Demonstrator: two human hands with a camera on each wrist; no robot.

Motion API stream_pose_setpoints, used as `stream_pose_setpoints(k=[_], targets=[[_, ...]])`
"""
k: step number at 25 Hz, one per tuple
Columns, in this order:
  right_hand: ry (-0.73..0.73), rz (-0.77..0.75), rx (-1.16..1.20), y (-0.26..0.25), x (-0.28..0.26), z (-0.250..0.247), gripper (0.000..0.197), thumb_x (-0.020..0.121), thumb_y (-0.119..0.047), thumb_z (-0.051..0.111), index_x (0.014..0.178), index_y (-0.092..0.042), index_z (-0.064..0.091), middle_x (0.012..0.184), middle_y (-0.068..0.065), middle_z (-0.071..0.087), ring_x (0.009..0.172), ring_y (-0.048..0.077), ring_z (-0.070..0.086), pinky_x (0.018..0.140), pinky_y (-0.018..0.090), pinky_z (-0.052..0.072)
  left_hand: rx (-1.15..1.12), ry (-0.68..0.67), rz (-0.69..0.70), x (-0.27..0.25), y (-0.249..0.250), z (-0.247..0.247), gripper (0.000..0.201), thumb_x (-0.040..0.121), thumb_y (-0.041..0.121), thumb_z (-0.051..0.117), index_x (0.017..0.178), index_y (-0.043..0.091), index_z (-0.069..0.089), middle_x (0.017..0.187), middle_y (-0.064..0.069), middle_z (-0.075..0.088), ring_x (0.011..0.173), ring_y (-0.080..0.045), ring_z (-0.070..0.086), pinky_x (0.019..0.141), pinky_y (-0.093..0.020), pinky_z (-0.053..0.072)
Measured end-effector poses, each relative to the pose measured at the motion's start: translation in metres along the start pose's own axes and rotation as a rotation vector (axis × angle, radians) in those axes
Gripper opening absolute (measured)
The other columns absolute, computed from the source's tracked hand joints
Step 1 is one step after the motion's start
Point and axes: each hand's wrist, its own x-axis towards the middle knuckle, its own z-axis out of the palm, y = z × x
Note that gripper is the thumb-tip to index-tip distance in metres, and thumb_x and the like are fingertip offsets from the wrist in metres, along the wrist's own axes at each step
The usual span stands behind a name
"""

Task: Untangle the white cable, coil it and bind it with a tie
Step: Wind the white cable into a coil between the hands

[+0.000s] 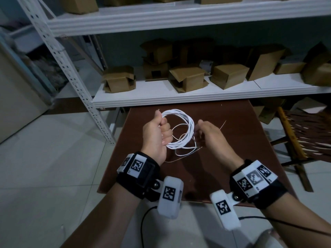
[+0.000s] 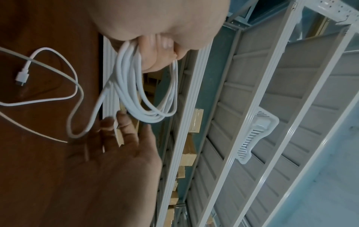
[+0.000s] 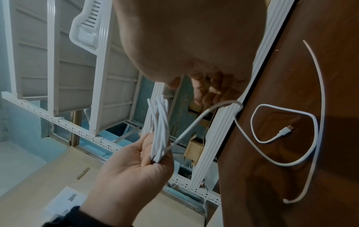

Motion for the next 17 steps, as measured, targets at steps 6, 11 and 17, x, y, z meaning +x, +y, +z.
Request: stream_pose_setpoints(k=[6,11,17], targets=[[-0.083,0.194,-0.016,0.017,0.007,0.005,0.036,0.108,-0.032,0.05,0.114,0.002,0.059,0.078,0.013,0.072,0.063,0.021,0.059,0.059,0.031,0.045,-0.01,0.044,0.133,0.004,-0.003,-0.005,0.047,0.111,0.041,0.043,0.07,0.018,0.041,0.05,0.008,0.025,0.034,-0.003,0.019,0.029,-0.018,0.018],[0.005,0.056,0.557,0.001,0.009,0.003,0.014,0.103,0.0,0.055,0.115,-0.002,0.061,0.098,0.015,0.078,0.081,0.019,0.067,0.081,0.031,0.059,-0.007,0.091,0.164,0.01,-0.001,-0.014,0.047,0.111,0.041,0.043,0.071,0.018,0.041,0.05,0.008,0.023,0.034,-0.003,0.018,0.029,-0.019,0.017],[0.015,-0.007,0.627,-0.016,-0.001,-0.006,0.007,0.104,-0.004,0.056,0.107,-0.009,0.06,0.078,0.005,0.07,0.079,0.021,0.074,0.074,0.029,0.065,-0.051,0.106,0.168,0.014,0.01,-0.021,0.047,0.111,0.042,0.043,0.071,0.018,0.041,0.048,0.009,0.024,0.033,-0.003,0.019,0.028,-0.019,0.018]])
